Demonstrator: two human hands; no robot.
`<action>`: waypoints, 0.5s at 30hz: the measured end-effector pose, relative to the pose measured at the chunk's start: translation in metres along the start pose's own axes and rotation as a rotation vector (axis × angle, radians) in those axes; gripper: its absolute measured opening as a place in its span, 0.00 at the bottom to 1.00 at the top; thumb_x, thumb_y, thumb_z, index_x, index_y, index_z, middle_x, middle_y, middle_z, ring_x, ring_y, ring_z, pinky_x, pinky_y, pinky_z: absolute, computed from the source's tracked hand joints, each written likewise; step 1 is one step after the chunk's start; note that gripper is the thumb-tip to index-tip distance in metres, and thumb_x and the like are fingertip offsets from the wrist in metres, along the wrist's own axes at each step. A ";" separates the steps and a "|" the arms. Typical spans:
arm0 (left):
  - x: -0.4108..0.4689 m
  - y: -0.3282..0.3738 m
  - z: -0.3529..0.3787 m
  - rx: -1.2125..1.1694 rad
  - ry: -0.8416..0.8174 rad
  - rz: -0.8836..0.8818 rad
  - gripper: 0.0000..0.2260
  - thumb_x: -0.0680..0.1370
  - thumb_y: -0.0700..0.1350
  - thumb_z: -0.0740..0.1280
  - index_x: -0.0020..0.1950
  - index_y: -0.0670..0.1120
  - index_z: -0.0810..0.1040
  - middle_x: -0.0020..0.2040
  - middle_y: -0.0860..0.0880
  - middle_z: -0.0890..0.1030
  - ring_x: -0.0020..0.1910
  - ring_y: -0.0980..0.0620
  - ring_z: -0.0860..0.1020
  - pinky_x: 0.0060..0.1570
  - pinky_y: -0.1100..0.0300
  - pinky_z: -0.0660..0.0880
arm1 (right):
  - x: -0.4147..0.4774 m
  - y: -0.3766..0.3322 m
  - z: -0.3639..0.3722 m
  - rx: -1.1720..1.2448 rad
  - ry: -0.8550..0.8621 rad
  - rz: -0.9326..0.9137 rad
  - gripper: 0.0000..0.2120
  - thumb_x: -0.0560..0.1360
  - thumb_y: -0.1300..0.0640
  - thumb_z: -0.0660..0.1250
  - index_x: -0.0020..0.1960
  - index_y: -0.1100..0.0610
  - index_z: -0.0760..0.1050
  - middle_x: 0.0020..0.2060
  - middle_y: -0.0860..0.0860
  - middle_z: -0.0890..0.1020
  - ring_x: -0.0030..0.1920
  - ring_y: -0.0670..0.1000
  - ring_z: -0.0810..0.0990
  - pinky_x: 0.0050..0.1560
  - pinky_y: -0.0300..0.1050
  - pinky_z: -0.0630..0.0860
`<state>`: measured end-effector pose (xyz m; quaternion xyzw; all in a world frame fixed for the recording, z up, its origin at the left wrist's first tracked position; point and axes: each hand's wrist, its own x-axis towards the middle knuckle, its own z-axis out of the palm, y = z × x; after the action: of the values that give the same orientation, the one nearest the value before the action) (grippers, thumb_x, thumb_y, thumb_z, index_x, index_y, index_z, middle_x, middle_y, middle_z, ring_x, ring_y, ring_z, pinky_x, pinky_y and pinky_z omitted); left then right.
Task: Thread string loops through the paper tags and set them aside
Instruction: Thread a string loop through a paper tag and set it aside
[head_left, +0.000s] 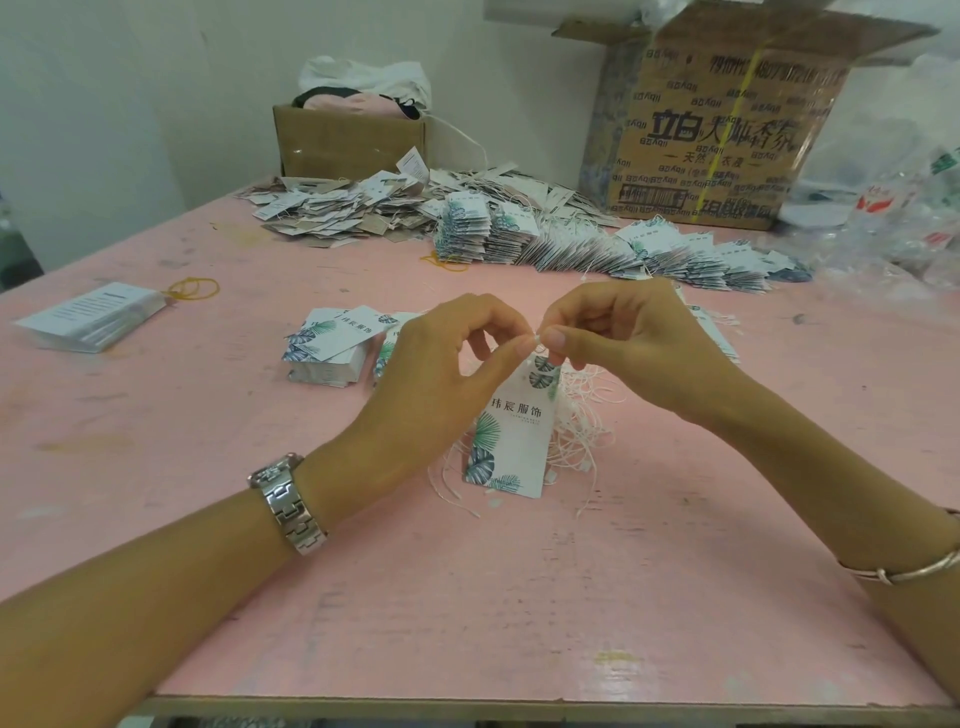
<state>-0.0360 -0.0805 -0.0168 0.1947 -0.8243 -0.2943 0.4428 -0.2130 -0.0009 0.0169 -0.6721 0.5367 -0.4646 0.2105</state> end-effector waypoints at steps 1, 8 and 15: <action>0.000 0.001 0.000 0.002 -0.007 0.004 0.03 0.78 0.46 0.70 0.46 0.47 0.81 0.42 0.55 0.81 0.41 0.57 0.76 0.42 0.75 0.64 | 0.000 0.000 0.000 0.003 -0.010 0.005 0.05 0.73 0.60 0.70 0.45 0.63 0.81 0.33 0.53 0.82 0.33 0.44 0.78 0.38 0.35 0.74; -0.001 0.004 -0.002 -0.014 -0.004 -0.001 0.02 0.76 0.42 0.72 0.44 0.44 0.81 0.40 0.55 0.80 0.39 0.61 0.74 0.42 0.75 0.65 | -0.001 -0.001 0.005 0.031 -0.018 -0.015 0.05 0.71 0.57 0.71 0.43 0.59 0.80 0.31 0.51 0.81 0.32 0.42 0.78 0.37 0.33 0.72; -0.002 0.003 -0.001 0.020 0.009 -0.003 0.03 0.76 0.40 0.72 0.44 0.43 0.81 0.40 0.53 0.80 0.39 0.57 0.74 0.43 0.71 0.67 | -0.002 0.000 0.009 0.009 -0.007 -0.018 0.02 0.73 0.63 0.71 0.43 0.62 0.80 0.31 0.50 0.80 0.31 0.42 0.77 0.37 0.33 0.73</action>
<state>-0.0342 -0.0768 -0.0155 0.2013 -0.8250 -0.2858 0.4440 -0.2056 -0.0009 0.0116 -0.6774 0.5281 -0.4666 0.2111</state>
